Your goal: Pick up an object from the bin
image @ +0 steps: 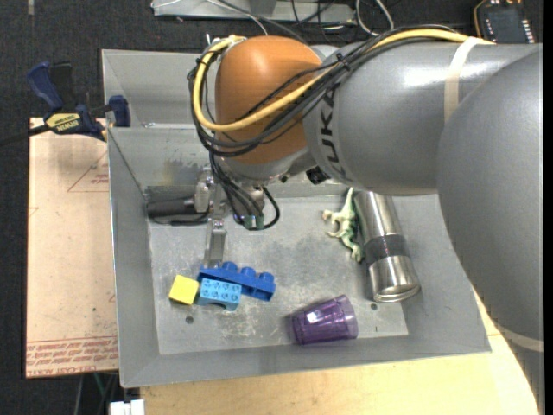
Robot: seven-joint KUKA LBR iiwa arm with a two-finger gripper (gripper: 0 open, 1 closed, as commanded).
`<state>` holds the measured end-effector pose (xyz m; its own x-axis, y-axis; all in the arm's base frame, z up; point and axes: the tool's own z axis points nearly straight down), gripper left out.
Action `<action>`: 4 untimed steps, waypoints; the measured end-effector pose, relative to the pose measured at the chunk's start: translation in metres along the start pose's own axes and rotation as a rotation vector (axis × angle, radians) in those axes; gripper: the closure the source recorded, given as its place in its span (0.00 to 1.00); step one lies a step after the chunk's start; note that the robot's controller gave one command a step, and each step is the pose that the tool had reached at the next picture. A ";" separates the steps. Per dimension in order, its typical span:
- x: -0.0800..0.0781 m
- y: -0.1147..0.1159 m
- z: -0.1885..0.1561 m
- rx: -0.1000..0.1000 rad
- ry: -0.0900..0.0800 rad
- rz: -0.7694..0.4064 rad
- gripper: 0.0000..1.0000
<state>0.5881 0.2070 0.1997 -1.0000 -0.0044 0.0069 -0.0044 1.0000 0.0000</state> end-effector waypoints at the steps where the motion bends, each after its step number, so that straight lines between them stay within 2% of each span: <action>1: -0.002 -0.001 -0.005 -0.001 -0.008 0.005 0.00; 2: 0.054 -0.038 0.117 -0.003 -0.011 -0.165 0.00; 3: 0.050 -0.059 0.070 -0.006 -0.020 -0.060 0.00; 4: 0.056 -0.041 0.132 -0.004 -0.008 -0.169 0.00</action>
Offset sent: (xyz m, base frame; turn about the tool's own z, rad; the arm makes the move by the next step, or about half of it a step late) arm -0.0618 -0.0431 -0.1297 -0.1821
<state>0.5318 0.1657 0.0681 -0.9850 -0.1724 -0.0015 -0.1724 0.9850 0.0047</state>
